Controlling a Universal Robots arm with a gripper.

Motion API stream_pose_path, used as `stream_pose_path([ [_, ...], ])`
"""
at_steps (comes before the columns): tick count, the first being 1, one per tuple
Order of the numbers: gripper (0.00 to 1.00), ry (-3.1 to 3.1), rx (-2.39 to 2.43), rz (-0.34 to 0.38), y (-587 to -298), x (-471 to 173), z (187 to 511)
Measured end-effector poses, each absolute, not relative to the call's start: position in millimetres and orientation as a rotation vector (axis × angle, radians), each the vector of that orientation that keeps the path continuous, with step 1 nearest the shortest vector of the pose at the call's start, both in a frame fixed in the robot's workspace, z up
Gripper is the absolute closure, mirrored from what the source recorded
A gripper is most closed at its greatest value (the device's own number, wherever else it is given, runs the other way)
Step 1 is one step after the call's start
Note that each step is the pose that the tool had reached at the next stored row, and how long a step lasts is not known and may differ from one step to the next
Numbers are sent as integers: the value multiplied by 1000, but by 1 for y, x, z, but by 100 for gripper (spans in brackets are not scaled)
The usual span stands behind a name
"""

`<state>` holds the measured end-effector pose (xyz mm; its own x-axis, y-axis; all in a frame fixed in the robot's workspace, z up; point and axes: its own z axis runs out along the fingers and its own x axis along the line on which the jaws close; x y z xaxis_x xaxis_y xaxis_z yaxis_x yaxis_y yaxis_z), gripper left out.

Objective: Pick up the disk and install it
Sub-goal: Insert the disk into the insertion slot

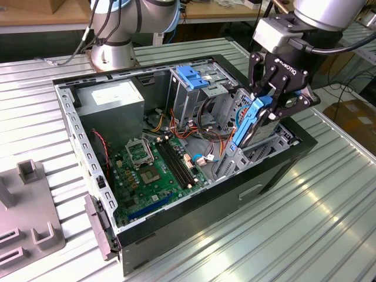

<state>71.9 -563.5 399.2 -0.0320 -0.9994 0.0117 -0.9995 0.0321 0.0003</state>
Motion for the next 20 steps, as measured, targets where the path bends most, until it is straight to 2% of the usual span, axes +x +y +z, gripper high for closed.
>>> stream_pose_path([
  [11,63,-2250,2179,13,-563,72,380],
  [20,63,-2250,2179,13,-564,72,379],
])
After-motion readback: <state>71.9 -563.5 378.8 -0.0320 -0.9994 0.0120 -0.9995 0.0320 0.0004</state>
